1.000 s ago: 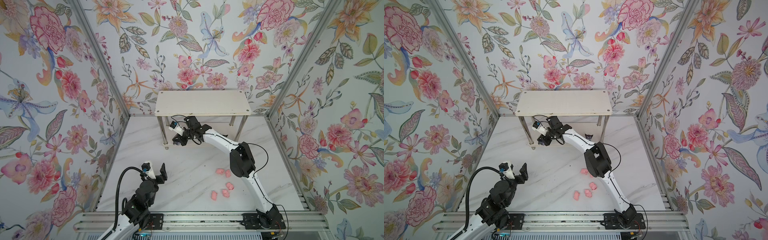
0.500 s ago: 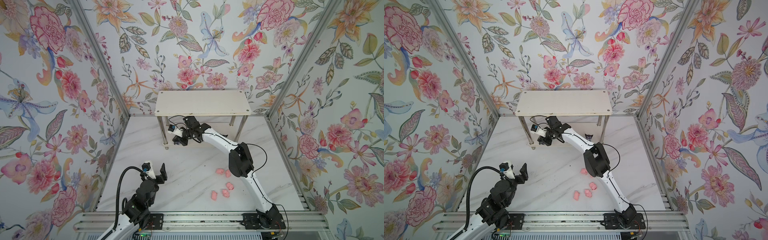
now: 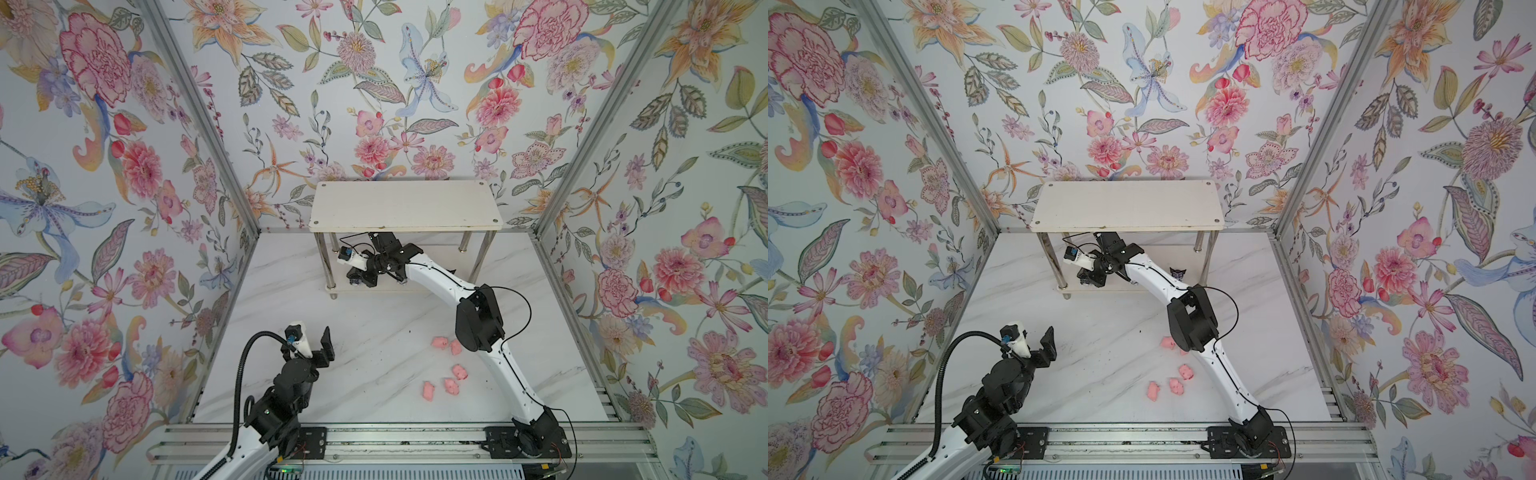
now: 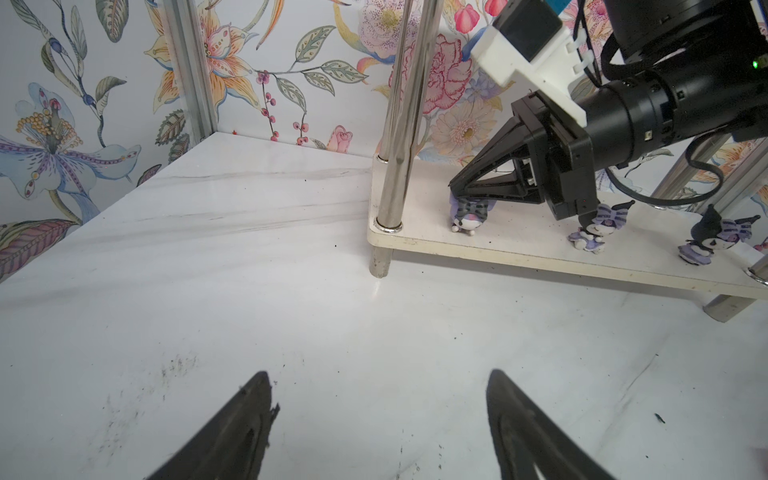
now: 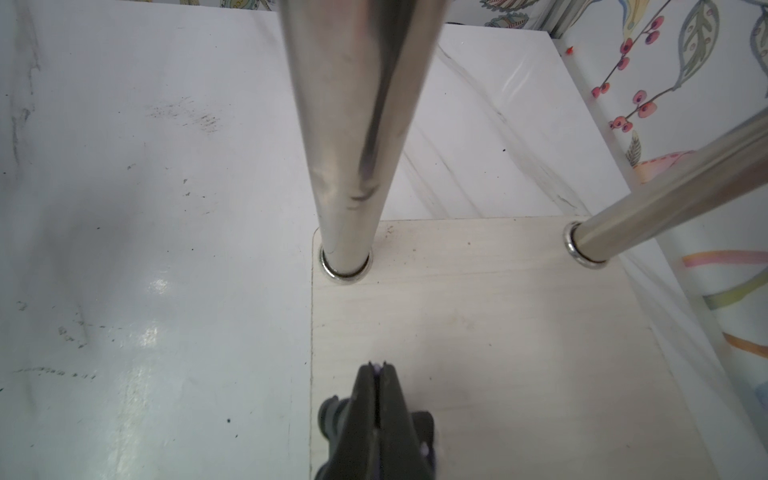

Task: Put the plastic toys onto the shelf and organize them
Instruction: 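Lower the purple Kuromi onto the lower shelf and open the right gripper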

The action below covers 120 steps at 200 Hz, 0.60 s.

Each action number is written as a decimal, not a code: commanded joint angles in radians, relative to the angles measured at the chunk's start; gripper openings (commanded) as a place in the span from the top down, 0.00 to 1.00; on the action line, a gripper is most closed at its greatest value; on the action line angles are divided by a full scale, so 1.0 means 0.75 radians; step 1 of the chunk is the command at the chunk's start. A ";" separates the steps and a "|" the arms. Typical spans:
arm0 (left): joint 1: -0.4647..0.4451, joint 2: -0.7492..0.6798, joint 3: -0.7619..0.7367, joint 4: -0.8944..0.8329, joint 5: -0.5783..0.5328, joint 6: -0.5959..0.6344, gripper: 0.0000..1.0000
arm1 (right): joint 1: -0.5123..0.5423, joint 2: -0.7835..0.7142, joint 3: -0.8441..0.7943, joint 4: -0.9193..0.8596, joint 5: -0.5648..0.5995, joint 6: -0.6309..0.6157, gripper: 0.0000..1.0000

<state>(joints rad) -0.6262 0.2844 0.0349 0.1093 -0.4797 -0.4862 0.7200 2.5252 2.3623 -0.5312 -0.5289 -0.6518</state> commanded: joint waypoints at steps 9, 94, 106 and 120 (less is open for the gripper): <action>0.019 0.006 0.002 0.032 -0.019 -0.005 0.19 | -0.021 0.048 0.043 -0.035 -0.017 -0.030 1.00; 0.023 0.029 0.003 0.043 -0.015 -0.006 0.18 | -0.021 0.046 0.033 -0.035 -0.025 -0.062 0.66; 0.021 0.030 0.004 0.043 -0.013 -0.005 0.19 | -0.022 0.039 0.029 -0.036 -0.024 -0.062 0.55; 0.022 0.027 0.003 0.042 -0.012 -0.006 0.18 | -0.019 0.032 0.021 -0.035 -0.021 -0.060 0.50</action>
<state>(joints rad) -0.6216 0.3012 0.0349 0.1280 -0.4797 -0.4862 0.7136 2.5343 2.3734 -0.5274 -0.5426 -0.6926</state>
